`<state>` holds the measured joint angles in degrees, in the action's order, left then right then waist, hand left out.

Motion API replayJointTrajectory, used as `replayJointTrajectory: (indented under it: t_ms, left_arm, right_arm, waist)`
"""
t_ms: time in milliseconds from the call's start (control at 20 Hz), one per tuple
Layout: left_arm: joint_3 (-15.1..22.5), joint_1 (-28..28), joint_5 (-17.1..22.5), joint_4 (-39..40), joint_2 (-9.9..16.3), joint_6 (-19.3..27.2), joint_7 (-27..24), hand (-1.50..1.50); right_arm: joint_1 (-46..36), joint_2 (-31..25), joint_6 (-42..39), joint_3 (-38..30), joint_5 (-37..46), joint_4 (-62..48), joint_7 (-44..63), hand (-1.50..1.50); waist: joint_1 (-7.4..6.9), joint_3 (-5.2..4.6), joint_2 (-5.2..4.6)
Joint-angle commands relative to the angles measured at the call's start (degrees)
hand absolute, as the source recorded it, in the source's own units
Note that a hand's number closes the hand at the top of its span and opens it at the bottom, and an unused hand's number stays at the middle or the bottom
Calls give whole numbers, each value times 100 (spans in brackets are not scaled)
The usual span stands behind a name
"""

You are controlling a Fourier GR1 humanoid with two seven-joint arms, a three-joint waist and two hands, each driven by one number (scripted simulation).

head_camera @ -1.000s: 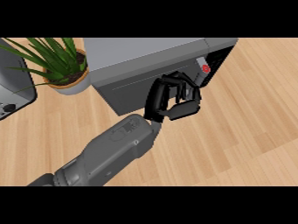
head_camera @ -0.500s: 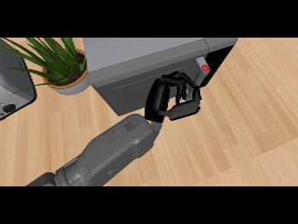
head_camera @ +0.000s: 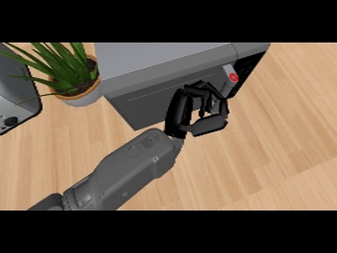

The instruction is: Pick up the milk, place it into the microwave and close the microwave

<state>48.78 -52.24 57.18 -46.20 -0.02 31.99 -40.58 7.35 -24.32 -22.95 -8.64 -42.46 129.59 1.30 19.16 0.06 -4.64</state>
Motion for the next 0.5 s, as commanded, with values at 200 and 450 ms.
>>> replayJointTrajectory:
  t_ms: [200, 450]
  left_arm:
    - [-122, -421, 220, 560, 2, -129, 128, 150]
    - [-77, -443, 322, 569, 2, -121, 59, 150]
  right_arm:
    - [-33, -170, -68, -33, -318, 41, 147, -150]
    - [-98, -247, -106, -124, -449, -28, 159, -150]
  waist:
    - [122, -6, -66]
    - [134, 1, -73]
